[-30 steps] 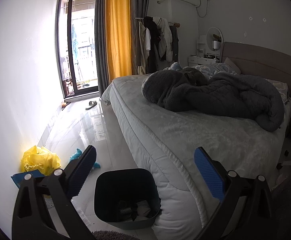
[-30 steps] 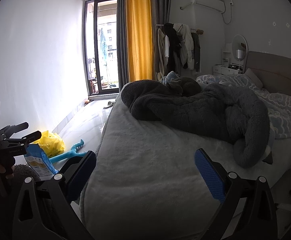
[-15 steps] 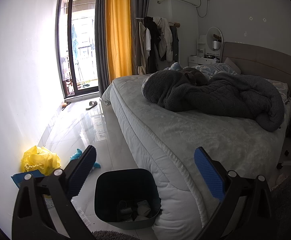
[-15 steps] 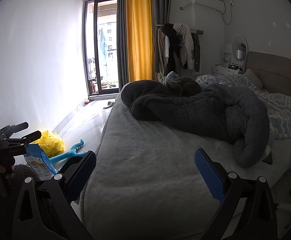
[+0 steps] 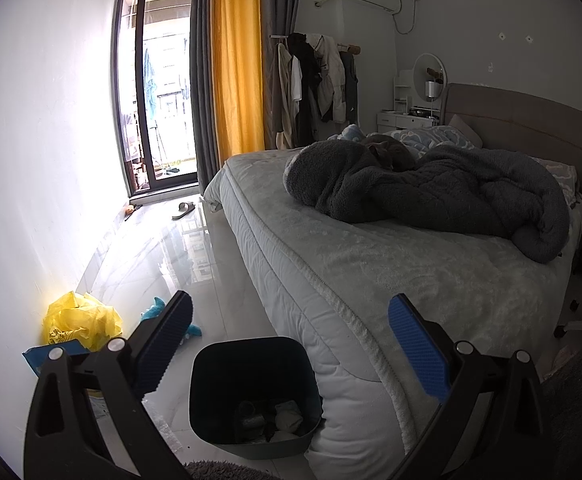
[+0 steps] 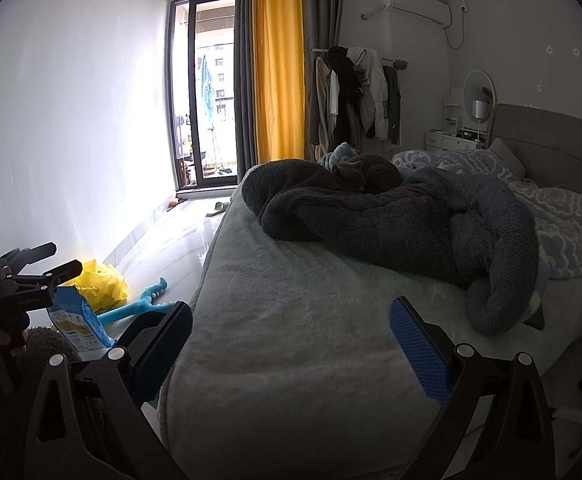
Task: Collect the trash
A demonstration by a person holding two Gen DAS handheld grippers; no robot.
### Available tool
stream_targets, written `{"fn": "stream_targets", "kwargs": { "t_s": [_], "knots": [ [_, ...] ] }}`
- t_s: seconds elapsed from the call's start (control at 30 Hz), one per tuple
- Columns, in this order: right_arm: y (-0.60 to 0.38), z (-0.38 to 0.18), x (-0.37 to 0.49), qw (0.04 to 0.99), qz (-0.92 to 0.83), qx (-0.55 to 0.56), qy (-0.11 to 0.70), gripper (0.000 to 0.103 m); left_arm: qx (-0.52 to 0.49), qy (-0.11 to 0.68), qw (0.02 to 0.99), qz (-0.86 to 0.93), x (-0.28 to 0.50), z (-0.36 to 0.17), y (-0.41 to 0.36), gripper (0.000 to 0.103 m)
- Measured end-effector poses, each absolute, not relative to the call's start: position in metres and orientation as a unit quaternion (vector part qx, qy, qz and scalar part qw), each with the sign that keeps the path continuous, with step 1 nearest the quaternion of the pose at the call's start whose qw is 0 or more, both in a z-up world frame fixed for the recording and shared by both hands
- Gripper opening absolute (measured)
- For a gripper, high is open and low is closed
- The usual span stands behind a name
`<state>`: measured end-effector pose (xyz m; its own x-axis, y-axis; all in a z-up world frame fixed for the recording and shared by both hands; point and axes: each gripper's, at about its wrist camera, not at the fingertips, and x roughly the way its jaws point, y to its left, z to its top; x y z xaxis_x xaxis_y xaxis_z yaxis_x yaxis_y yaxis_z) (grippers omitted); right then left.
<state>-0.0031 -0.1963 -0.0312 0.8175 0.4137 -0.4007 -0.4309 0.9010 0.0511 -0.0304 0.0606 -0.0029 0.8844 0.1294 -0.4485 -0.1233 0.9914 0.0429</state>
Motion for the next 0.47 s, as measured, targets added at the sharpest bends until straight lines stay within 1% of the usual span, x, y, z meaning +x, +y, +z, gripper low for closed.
{"fn": "stream_targets", "kwargs": {
  "t_s": [0.47],
  "knots": [
    [-0.1961, -0.0311, -0.0034, 0.953, 0.221, -0.021, 0.205, 0.1, 0.006, 0.235, 0.97, 0.069, -0.0303, -0.0041, 0.0633, 0.1]
  ]
}}
